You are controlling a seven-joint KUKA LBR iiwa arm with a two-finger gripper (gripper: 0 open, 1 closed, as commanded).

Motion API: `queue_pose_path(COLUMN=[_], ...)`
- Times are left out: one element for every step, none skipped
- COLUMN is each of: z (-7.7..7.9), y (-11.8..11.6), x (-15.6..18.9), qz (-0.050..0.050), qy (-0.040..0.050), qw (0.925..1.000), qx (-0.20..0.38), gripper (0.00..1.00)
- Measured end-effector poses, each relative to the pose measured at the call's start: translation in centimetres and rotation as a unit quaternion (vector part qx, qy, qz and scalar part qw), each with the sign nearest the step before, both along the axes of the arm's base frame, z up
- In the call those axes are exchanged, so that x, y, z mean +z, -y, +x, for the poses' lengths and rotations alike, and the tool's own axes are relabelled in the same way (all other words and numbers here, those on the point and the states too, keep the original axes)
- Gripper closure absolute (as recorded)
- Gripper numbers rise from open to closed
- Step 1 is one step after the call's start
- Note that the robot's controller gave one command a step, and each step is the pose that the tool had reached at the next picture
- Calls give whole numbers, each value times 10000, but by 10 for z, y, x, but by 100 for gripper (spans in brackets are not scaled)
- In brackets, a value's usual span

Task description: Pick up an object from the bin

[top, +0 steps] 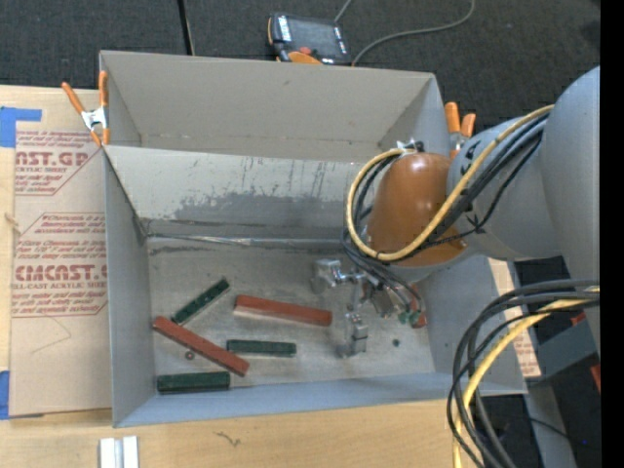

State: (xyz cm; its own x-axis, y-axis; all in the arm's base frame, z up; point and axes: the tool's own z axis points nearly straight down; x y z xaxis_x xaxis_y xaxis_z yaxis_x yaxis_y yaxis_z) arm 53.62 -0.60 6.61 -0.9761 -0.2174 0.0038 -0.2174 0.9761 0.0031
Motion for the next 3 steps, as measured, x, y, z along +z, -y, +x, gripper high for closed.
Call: queue_pose_path(z=[-2, -2, -2], y=[-60, -60, -61], x=[3, 3, 3], qz=[11, -6, -9], qy=[24, 23, 24], qw=[9999, 9999, 9999], qx=[-147, -146, -146], gripper=[0, 0, 0])
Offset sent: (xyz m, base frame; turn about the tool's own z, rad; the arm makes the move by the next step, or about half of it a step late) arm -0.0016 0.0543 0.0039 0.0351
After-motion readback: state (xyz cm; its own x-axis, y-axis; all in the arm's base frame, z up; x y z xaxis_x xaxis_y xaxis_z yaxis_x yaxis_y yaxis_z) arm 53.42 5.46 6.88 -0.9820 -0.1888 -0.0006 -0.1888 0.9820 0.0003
